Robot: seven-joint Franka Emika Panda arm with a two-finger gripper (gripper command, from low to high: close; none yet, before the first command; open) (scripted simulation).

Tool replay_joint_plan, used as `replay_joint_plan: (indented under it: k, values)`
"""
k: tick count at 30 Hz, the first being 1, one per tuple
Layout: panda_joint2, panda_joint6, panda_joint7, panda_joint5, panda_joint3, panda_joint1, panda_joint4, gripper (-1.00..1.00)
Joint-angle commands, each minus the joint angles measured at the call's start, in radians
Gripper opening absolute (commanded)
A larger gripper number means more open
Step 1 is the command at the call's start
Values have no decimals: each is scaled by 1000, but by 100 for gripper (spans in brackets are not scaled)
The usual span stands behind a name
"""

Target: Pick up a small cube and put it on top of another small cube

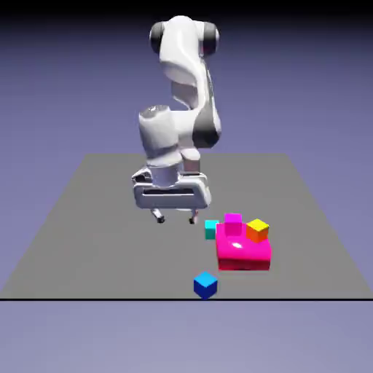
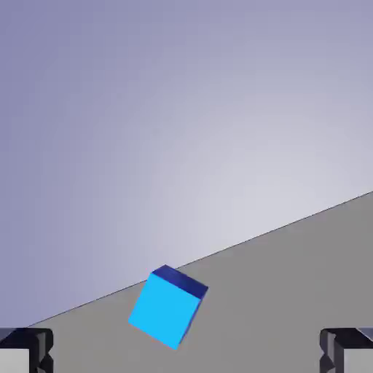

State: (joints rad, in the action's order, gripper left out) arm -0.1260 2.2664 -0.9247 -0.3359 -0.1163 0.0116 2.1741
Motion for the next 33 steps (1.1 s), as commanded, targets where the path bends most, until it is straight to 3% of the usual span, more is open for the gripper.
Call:
replay_joint_plan:
  k: [1,23,29,30,33]
  values:
    - [-36,-40,-10,-18,-6,1,-33,0]
    - [-834,-923,-220,-402,-139,1,-762,0]
    - [-842,-810,-175,-437,-123,55,-635,0]
    - [-842,-810,-175,-437,-123,55,-635,-100]
    - [-844,-876,-201,-422,-133,26,-707,-100]
